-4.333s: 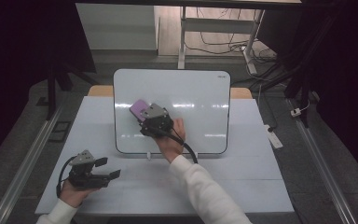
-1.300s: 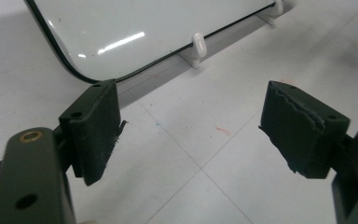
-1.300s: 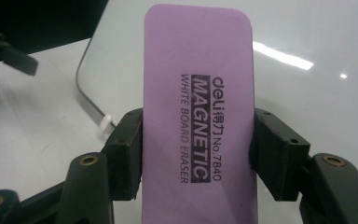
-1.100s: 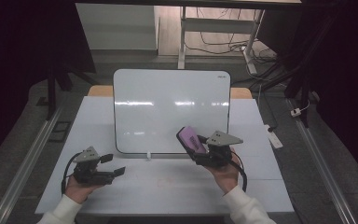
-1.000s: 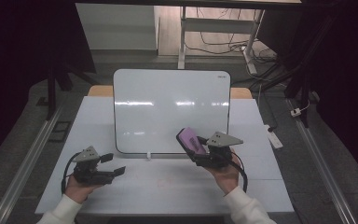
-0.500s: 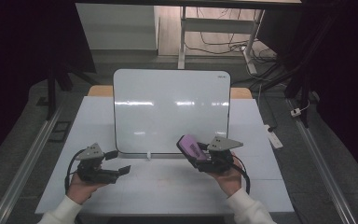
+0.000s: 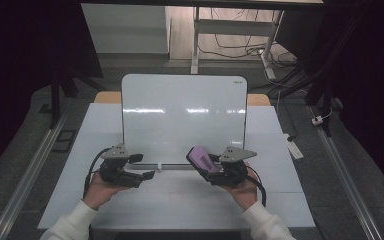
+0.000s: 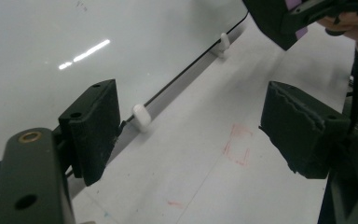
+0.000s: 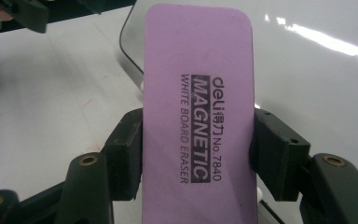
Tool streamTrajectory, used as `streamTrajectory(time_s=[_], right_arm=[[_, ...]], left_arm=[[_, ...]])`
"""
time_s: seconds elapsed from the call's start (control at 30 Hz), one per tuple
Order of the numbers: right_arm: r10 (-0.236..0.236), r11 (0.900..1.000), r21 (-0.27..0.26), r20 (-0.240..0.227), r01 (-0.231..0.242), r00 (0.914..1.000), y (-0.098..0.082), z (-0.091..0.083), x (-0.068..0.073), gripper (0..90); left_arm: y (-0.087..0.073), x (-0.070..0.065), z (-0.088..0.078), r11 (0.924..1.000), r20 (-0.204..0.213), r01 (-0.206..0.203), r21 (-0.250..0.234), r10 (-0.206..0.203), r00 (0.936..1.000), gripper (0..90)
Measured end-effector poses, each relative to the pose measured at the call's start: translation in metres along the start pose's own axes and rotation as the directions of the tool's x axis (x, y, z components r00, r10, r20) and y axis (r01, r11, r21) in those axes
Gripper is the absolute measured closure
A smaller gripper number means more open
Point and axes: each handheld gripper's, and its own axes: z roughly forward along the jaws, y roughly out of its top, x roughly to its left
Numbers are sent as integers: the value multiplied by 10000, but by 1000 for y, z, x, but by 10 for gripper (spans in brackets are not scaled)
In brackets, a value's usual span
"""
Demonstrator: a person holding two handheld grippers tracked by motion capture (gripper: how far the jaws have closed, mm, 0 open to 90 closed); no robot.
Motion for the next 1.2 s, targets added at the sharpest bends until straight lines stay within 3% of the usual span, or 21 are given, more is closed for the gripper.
streamTrajectory(time_s=[0.5, 0.7, 0.93, 1.2], right_arm=[[-295, 9993, 224, -511, 307, 9983, 2, 7, 4, 395], [-404, 9983, 387, -685, 431, 9968, 2, 10, 4, 395], [-567, 9969, 478, -1002, 617, 9933, 1, 13, 6, 395], [-876, 9932, 602, -1723, 993, 9811, 1, 20, 11, 395]], left_arm=[[19, 0, 13, 9992, 402, -366, 183, 359, 9985, 179], [25, -6, 22, 9973, 724, -645, 345, 619, 9955, 175], [33, -12, 33, 9950, 1189, -904, 433, 847, 9893, 214], [41, -13, 45, 9890, 1894, -1346, 612, 1209, 9744, 214]])
